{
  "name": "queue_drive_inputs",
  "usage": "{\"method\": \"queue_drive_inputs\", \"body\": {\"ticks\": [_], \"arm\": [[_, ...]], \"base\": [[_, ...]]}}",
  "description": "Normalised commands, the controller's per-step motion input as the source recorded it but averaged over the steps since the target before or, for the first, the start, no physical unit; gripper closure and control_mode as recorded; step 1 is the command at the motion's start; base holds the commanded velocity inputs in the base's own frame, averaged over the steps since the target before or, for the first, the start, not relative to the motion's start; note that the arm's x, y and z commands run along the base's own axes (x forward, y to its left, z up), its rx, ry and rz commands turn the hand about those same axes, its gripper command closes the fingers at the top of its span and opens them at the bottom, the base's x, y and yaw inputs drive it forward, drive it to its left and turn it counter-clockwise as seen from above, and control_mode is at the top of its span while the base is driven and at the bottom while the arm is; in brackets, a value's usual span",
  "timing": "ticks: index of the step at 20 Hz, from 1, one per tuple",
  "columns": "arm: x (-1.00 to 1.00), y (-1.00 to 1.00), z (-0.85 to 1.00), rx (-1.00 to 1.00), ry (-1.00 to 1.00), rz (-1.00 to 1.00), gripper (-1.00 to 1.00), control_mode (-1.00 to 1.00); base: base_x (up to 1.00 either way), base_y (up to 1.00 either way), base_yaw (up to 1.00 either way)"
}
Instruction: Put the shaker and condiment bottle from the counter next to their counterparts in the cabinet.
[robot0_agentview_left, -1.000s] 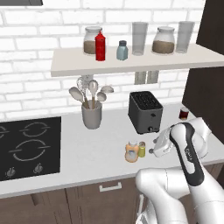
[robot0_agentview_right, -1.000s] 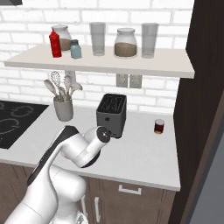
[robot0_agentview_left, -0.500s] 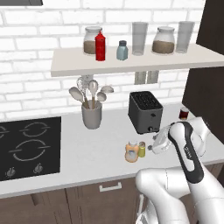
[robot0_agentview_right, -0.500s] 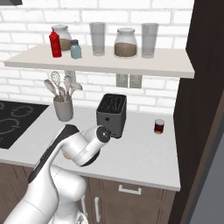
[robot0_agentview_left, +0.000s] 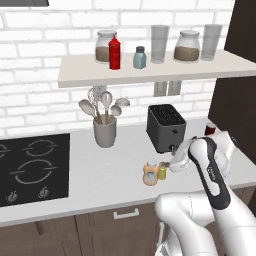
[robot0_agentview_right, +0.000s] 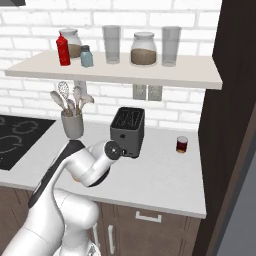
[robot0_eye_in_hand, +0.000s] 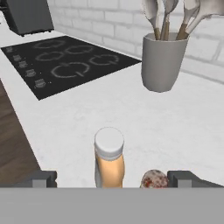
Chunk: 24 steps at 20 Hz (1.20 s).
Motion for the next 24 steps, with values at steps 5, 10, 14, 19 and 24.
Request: {"method": "queue_drive_inputs", "body": {"ticks": [5,10,14,19,24], "arm": [[0.00,0.28,-0.42,0.00,-0.02,0.00,-1.00,-1.00],[0.01,0.04,-0.18,0.00,-0.04,0.00,-1.00,-1.00],[0.05,0.03,-0.24,0.00,-0.05,0.00,-1.00,-1.00],[0.06,0.11,-0.34,0.00,-0.04,0.00,-1.00,-1.00],[0.24,0.29,-0.35,0.00,-0.02,0.00,-1.00,-1.00]], "base": [[0.00,0.00,0.00],[0.00,0.00,0.00],[0.00,0.00,0.00],[0.00,0.00,0.00],[0.00,0.00,0.00]]}}
